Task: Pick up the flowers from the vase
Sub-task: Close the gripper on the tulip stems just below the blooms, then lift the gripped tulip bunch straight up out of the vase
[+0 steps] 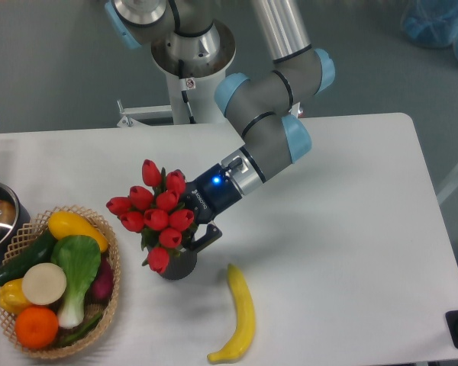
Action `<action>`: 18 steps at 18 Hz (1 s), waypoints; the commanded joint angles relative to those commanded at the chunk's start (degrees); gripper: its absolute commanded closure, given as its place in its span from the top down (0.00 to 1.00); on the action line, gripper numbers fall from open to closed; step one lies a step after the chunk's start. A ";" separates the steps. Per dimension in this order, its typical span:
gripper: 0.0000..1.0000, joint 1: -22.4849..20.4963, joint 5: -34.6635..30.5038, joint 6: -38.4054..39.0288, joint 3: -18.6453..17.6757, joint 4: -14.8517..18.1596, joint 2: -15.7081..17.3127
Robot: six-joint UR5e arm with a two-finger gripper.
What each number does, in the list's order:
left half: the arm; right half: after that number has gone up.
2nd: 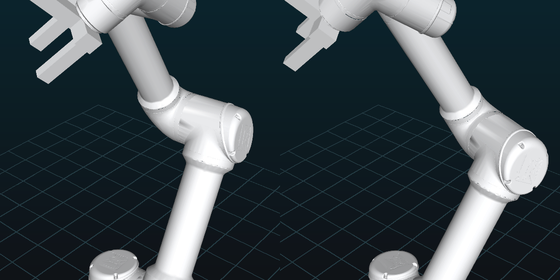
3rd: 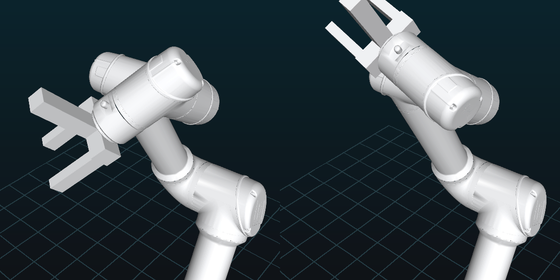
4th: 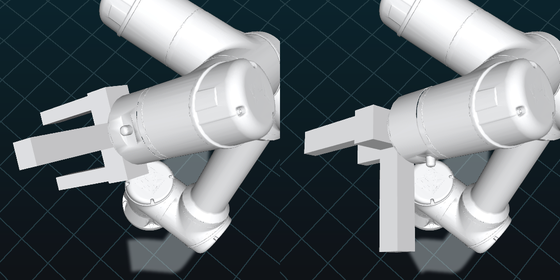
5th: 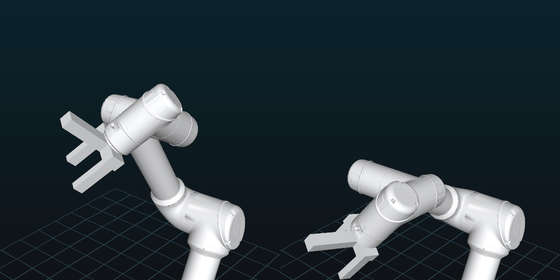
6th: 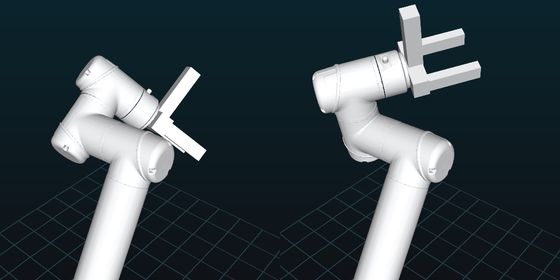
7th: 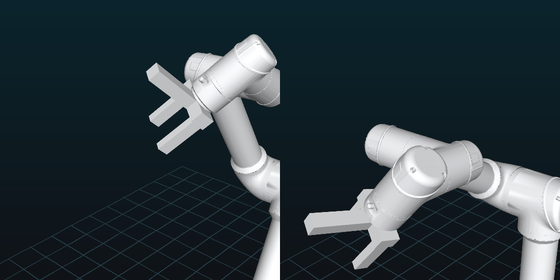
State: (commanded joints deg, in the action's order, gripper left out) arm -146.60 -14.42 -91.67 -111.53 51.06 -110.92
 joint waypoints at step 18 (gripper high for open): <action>0.40 -0.53 3.34 -2.29 -1.84 0.00 0.00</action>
State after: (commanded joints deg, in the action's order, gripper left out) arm -147.13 -11.08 -93.96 -113.38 51.06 -110.92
